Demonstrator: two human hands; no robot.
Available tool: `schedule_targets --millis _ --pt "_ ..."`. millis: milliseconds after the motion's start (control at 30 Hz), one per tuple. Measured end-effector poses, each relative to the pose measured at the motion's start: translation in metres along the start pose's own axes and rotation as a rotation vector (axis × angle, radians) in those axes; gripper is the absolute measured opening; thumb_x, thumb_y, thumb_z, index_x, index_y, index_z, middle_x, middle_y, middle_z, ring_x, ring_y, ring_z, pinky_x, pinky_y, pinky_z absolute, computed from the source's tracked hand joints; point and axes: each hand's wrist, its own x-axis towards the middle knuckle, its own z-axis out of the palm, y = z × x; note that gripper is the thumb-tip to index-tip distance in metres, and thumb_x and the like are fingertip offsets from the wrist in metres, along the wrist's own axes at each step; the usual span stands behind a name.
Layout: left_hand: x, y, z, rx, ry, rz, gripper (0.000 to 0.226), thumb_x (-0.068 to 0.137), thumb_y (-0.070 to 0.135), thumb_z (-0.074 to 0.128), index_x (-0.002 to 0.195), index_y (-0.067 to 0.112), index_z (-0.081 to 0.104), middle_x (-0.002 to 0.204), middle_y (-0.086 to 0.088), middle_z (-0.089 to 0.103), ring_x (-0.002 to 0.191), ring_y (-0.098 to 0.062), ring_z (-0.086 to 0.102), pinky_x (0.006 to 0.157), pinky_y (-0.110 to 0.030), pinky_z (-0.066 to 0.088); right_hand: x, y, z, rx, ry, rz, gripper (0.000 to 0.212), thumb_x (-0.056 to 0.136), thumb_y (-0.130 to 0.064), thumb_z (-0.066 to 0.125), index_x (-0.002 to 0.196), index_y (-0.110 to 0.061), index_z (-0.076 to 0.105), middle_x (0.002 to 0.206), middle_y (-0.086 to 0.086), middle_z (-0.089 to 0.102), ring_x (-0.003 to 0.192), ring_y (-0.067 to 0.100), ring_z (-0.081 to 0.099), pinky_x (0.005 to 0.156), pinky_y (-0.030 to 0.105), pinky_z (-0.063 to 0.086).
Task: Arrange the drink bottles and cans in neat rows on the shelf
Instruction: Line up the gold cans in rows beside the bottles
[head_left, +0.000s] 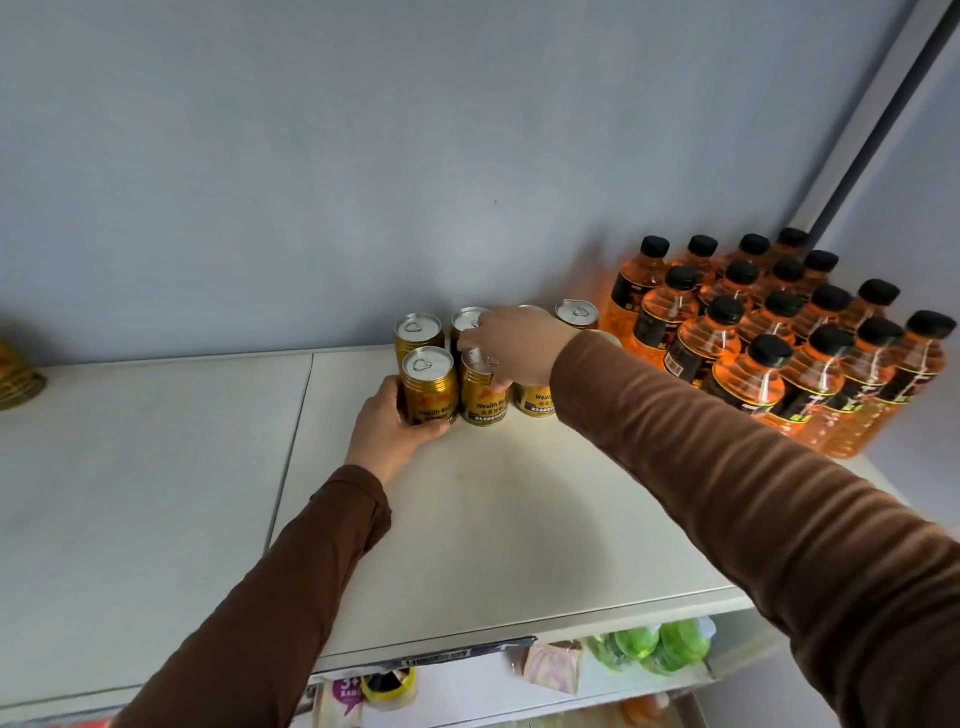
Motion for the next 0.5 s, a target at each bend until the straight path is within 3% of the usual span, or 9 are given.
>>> schedule_targets --millis 233,500 --pt "0.005 0.001 -0.005 -0.087 -0.079 -0.023 0.065 0.071 0.014 0.088 0.126 0.02 0.055 0.12 0.004 0.067 0.11 -0.011 0.064 0.101 -0.032 0.049 0.003 0.0 -0.003 0.006 -0.033 0.038 0.057 0.081 -0.031 0.077 0.132 -0.021 0.053 0.118 0.004 0.06 0.11 0.028 0.059 0.071 0.034 0.038" --pt "0.009 -0.001 -0.011 -0.046 -0.121 -0.035 0.066 0.072 0.017 0.088 0.129 0.021 0.054 0.125 0.001 0.066 0.112 -0.013 0.064 0.101 -0.032 0.048 0.002 0.0 -0.002 0.032 -0.018 0.069 0.055 0.084 -0.032 0.075 0.133 -0.018 0.054 0.122 0.005 0.06 0.113 0.027 0.058 0.076 0.033 0.04"
